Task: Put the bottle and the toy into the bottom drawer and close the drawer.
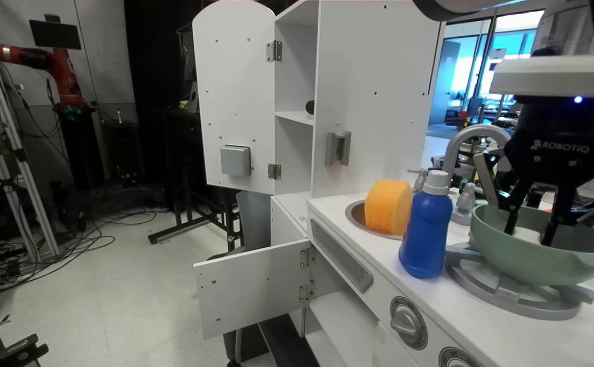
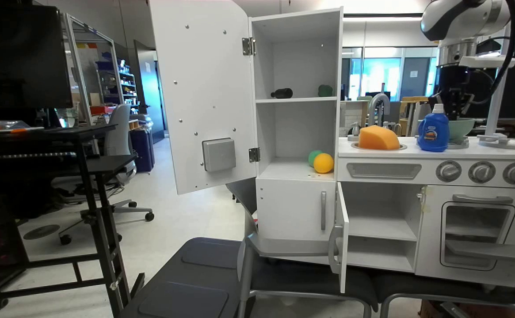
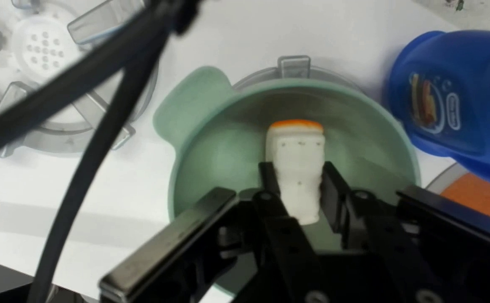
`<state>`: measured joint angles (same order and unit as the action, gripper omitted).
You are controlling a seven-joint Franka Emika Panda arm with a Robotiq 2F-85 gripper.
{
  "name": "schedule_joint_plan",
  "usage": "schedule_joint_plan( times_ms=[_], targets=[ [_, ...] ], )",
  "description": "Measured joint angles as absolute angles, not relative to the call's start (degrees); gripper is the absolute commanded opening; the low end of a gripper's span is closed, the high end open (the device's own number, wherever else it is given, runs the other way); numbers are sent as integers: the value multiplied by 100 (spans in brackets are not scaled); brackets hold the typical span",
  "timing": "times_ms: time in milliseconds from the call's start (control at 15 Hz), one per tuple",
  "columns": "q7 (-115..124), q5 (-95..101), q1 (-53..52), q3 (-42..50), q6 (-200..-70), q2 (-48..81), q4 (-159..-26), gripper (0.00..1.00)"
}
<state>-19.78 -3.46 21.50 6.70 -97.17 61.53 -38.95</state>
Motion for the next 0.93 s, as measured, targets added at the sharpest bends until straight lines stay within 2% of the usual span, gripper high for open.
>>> schedule_joint_plan(
  times_ms=[467, 933],
  targets=[
    [-2036, -308, 2140, 758, -9347, 5971, -3601, 7],
    [-3021, -220, 2149, 867, -8606, 4861, -3649, 7]
  ],
)
